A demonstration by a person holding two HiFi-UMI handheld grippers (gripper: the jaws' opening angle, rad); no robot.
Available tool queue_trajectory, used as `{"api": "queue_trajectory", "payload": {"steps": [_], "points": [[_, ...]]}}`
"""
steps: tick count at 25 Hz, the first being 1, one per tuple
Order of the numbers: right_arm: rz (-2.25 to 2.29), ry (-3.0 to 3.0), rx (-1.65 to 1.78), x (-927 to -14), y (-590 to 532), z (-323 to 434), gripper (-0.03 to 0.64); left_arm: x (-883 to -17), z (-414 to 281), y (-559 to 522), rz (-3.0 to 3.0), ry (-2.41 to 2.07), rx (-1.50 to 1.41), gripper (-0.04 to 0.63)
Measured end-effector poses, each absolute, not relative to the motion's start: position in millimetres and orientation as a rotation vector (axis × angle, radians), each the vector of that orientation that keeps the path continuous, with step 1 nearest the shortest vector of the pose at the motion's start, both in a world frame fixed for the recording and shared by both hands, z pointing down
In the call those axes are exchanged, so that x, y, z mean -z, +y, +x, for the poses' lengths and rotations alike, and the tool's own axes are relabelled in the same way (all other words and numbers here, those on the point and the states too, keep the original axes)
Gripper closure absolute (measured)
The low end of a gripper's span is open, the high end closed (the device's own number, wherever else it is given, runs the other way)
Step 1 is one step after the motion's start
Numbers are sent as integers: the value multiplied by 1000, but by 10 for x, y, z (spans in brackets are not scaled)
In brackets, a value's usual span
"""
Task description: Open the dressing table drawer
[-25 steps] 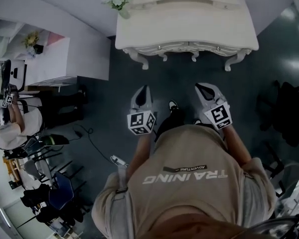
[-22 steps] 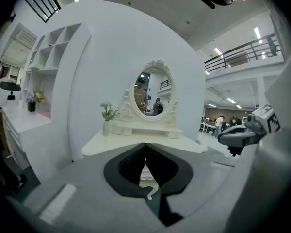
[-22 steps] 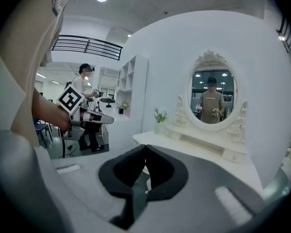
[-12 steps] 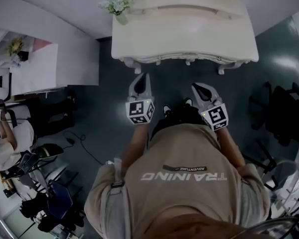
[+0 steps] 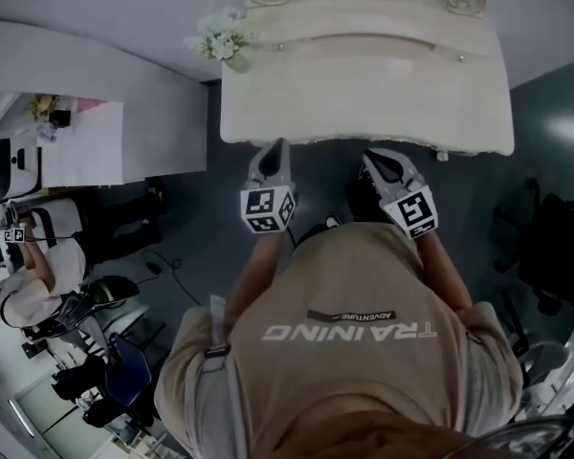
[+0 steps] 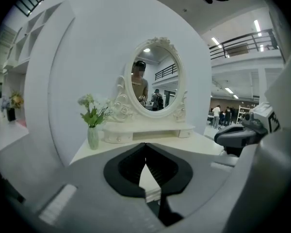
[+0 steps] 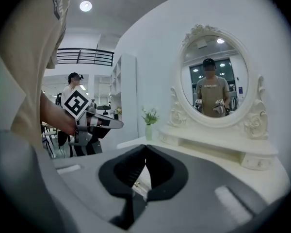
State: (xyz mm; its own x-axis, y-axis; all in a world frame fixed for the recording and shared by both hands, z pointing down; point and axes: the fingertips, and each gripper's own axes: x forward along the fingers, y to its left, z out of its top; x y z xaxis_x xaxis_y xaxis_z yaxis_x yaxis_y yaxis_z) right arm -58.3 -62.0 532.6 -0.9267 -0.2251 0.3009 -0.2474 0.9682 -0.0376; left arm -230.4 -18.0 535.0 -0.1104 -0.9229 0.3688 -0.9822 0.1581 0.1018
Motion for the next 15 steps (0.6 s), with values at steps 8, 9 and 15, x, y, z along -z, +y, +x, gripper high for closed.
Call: {"api": "queue_trajectory", "payload": {"steps": [8, 9, 15], "points": [[119, -2822, -21, -5329, -1634, -918, 614, -5103, -2657, -1176, 1737, -2232, -252, 588], [78, -2805, 28, -5358, -1680, -955, 614, -5118, -2688, -1257, 1720, -2240, -244, 588], [-9, -2791, -20, -5450, -1753, -1122, 614, -5382, -2919, -1569, 1647, -2236, -250, 588]]}}
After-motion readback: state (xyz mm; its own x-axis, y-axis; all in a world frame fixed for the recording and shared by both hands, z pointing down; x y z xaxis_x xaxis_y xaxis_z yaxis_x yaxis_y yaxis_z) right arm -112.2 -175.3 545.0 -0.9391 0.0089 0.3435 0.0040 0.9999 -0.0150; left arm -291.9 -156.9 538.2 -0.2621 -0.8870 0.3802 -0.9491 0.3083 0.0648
